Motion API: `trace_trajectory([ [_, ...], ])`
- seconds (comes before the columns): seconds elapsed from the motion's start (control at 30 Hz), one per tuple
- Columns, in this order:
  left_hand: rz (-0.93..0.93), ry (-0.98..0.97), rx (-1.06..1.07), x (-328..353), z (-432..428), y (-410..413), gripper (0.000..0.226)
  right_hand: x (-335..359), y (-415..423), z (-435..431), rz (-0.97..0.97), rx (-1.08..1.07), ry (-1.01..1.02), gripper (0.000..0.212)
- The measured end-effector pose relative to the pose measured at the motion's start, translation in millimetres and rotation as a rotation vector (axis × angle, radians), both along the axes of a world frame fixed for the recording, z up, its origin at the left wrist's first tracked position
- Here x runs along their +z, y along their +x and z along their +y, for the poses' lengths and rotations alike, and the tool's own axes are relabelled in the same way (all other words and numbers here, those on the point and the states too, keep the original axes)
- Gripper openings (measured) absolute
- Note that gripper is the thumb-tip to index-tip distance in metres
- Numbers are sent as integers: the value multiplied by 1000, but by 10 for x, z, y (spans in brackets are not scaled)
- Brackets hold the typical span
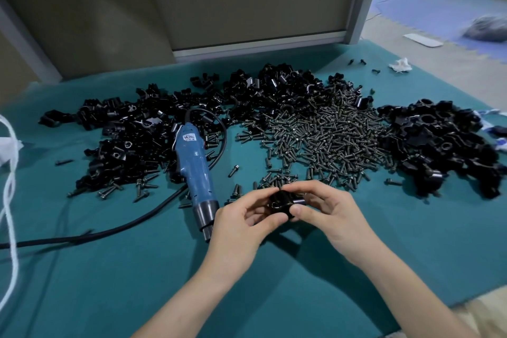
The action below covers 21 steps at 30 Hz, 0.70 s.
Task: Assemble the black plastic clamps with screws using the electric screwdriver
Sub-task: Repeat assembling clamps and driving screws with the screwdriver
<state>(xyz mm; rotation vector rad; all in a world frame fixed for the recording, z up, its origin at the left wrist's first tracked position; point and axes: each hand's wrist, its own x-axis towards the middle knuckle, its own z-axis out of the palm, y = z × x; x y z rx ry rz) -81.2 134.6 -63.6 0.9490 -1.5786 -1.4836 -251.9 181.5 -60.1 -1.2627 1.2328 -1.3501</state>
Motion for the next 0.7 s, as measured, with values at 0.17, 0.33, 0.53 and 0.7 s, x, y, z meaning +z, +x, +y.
trace_trajectory([
  [0.17, 4, -2, 9, 39, 14, -10, 35, 16, -34, 5, 84, 20, 16, 28],
  [0.33, 6, 31, 43, 71, 39, -19, 39, 238, -336, -200, 334, -142, -56, 23],
  [0.53, 16, 51, 46, 78, 40, -13, 38, 239, -332, -834, 1251, 148, -27, 26],
  [0.7, 40, 64, 43, 71, 33, -11, 37, 303, -293, -908, 1463, 267, 9, 31],
])
